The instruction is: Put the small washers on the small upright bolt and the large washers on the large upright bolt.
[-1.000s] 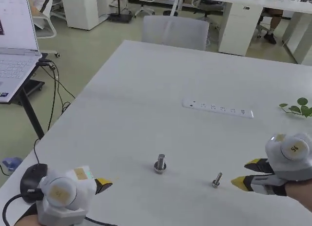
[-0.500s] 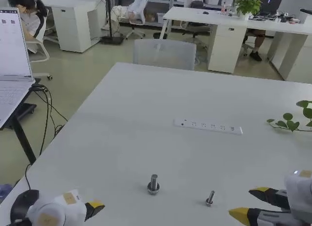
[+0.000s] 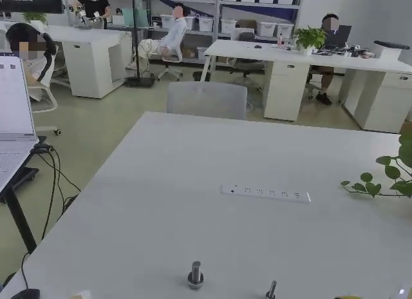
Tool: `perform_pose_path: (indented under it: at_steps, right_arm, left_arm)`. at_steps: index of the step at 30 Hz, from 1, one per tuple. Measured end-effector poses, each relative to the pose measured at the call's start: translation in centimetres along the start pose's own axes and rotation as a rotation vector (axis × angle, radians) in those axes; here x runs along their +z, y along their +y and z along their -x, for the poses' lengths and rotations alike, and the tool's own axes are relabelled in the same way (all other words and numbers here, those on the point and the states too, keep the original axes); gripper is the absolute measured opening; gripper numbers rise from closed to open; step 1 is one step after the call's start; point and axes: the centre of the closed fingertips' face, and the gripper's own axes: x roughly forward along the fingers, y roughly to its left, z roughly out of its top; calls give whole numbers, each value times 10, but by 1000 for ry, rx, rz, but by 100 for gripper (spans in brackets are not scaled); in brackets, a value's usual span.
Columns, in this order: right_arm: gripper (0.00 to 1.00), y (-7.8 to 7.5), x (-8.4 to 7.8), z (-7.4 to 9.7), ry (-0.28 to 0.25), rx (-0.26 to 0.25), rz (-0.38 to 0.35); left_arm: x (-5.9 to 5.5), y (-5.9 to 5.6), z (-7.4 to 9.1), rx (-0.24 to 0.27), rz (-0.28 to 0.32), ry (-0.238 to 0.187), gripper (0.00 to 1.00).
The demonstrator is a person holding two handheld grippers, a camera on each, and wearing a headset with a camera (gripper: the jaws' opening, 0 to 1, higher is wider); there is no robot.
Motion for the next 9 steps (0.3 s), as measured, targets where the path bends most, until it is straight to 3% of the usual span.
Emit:
perform_pose_path:
  at_steps: [9]
  right_arm:
    - [89, 14, -12, 3, -19, 17, 5]
  left_arm:
    - [0, -9, 2, -13, 24, -15, 88]
